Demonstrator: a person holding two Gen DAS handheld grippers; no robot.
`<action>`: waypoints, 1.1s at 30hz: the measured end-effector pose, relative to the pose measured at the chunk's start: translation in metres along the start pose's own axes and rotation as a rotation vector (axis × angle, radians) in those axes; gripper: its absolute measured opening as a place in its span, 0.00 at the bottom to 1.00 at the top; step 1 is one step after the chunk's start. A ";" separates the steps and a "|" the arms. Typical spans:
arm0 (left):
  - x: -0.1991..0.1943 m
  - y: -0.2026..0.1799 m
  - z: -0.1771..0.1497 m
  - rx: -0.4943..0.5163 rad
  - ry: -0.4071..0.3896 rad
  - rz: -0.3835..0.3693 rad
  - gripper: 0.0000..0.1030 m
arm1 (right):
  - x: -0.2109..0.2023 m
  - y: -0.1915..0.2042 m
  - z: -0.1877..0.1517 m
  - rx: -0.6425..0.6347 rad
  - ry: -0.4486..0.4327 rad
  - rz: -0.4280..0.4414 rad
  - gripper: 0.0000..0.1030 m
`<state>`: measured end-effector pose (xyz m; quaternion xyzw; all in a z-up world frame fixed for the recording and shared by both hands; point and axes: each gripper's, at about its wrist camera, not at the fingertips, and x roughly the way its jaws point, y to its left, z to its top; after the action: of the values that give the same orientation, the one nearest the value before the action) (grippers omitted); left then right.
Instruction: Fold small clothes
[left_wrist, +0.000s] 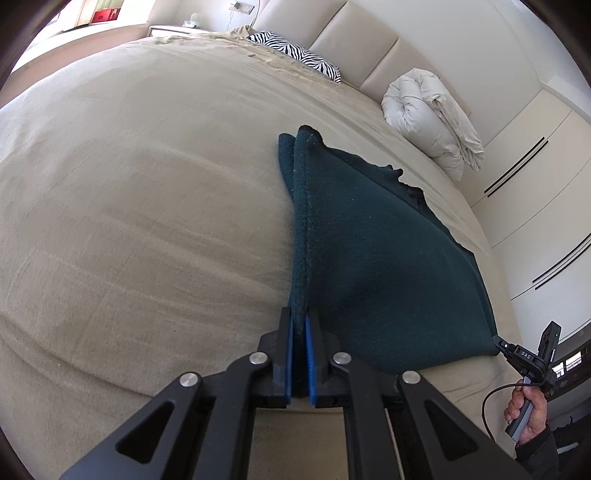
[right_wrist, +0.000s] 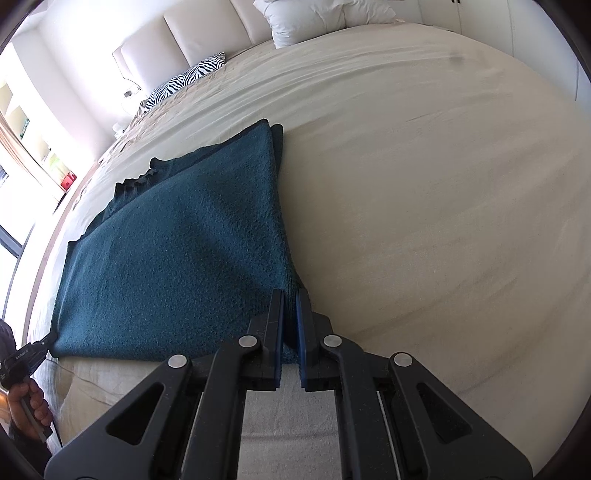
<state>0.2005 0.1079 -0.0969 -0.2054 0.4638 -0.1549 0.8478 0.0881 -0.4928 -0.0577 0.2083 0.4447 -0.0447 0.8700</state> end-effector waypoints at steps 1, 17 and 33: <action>0.000 0.001 -0.001 0.000 0.000 0.000 0.08 | 0.001 -0.001 0.000 0.004 0.001 0.005 0.05; -0.049 -0.036 0.006 0.092 -0.129 0.108 0.45 | -0.043 -0.011 0.004 0.115 -0.064 0.059 0.28; 0.084 -0.139 -0.008 0.351 0.056 0.234 0.58 | 0.096 0.129 -0.021 0.269 0.253 0.631 0.25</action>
<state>0.2271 -0.0527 -0.0931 0.0049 0.4737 -0.1391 0.8696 0.1636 -0.3564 -0.1030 0.4514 0.4531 0.1938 0.7439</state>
